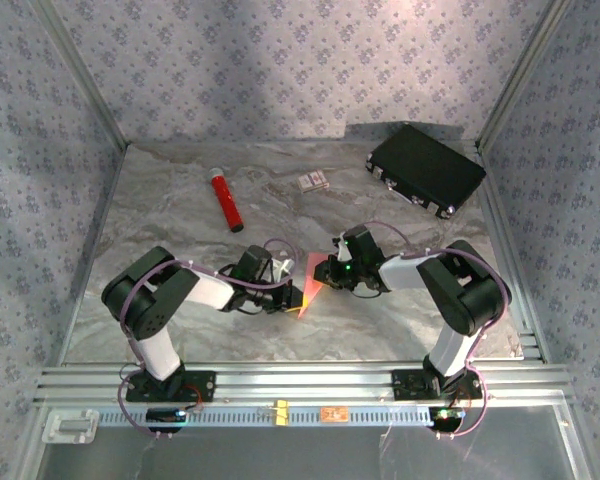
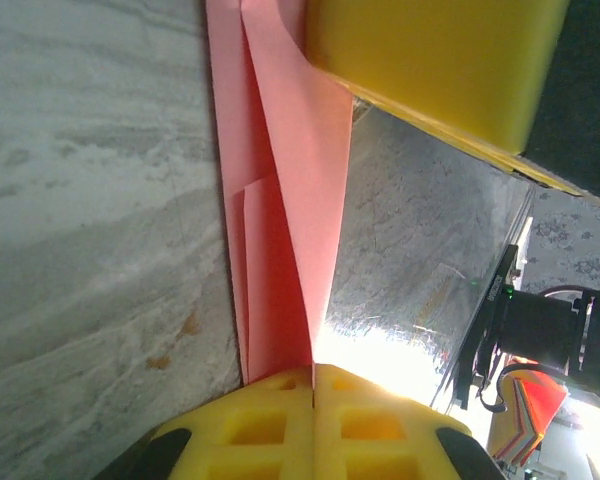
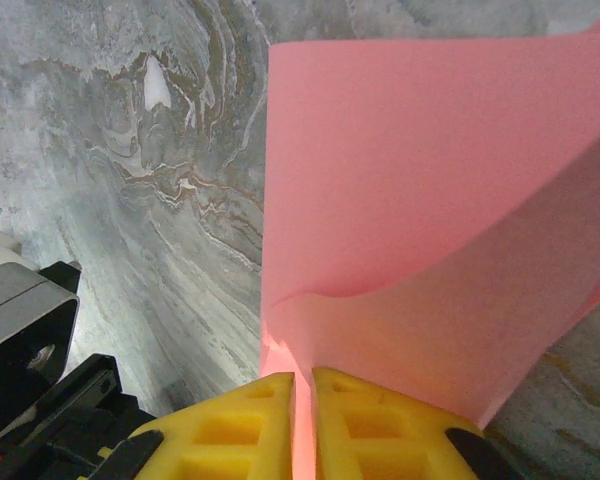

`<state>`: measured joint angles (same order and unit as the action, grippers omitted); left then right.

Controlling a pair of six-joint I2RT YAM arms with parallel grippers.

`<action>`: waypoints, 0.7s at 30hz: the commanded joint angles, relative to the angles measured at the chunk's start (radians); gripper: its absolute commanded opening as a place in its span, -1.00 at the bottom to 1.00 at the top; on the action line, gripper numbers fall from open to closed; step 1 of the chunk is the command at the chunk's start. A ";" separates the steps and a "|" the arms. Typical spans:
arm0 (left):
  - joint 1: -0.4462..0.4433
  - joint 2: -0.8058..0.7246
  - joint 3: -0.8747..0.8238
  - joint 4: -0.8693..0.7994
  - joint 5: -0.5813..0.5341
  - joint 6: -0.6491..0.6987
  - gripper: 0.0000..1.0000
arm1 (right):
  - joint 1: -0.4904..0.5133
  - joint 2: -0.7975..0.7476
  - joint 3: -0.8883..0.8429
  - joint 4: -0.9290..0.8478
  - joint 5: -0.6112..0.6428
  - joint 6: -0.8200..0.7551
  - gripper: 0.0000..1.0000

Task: Fold a paper plane with a square sheet of paper (pick it up from the middle)
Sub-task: Fold the wing for the fifth time at the center of the table.

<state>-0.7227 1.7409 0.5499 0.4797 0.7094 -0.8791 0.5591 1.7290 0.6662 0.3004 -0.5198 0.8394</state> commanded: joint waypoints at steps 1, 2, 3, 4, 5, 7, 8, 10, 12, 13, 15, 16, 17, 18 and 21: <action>-0.022 -0.020 -0.043 -0.065 0.022 0.025 -0.90 | 0.011 0.050 -0.009 -0.123 0.093 0.003 -0.72; -0.023 -0.025 -0.046 -0.065 0.025 0.025 -0.86 | 0.013 0.050 -0.010 -0.128 0.098 0.002 -0.72; -0.026 -0.029 -0.048 -0.065 0.028 0.025 -0.85 | 0.013 0.050 -0.008 -0.130 0.102 0.003 -0.72; -0.027 -0.036 -0.051 -0.067 0.029 0.026 -0.81 | 0.014 0.050 -0.009 -0.133 0.105 0.003 -0.72; -0.028 -0.044 -0.054 -0.068 0.031 0.025 -0.80 | 0.016 0.051 -0.009 -0.136 0.109 0.004 -0.72; -0.030 -0.059 -0.061 -0.071 0.031 0.026 -0.81 | 0.017 0.053 -0.007 -0.142 0.116 0.003 -0.72; -0.030 -0.065 -0.063 -0.072 0.029 0.027 -0.81 | 0.019 0.053 -0.006 -0.148 0.118 0.003 -0.72; -0.032 -0.078 -0.067 -0.073 0.031 0.032 -0.86 | 0.019 0.056 -0.004 -0.155 0.123 0.001 -0.72; -0.033 -0.083 -0.069 -0.082 0.032 0.039 -0.98 | 0.021 0.055 -0.005 -0.159 0.127 0.000 -0.72; -0.032 -0.083 -0.068 -0.087 0.032 0.041 -1.00 | 0.021 0.055 -0.004 -0.161 0.130 0.001 -0.72; -0.035 -0.079 -0.068 -0.095 0.039 0.050 -1.00 | 0.022 0.055 -0.005 -0.167 0.135 0.001 -0.72; -0.037 -0.076 -0.067 -0.101 0.043 0.054 -1.00 | 0.024 0.056 -0.004 -0.168 0.138 0.000 -0.72; -0.038 -0.073 -0.069 -0.106 0.044 0.058 -1.00 | 0.024 0.056 -0.004 -0.170 0.140 0.001 -0.72; -0.038 -0.069 -0.071 -0.110 0.049 0.063 -1.00 | 0.026 0.058 -0.003 -0.173 0.142 0.000 -0.72; -0.041 -0.050 -0.075 -0.126 0.064 0.073 -1.00 | 0.026 0.061 -0.001 -0.180 0.145 0.001 -0.72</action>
<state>-0.7429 1.6810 0.4999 0.4435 0.7101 -0.8413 0.5747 1.7287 0.6884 0.2520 -0.4858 0.8452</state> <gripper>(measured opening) 0.039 0.138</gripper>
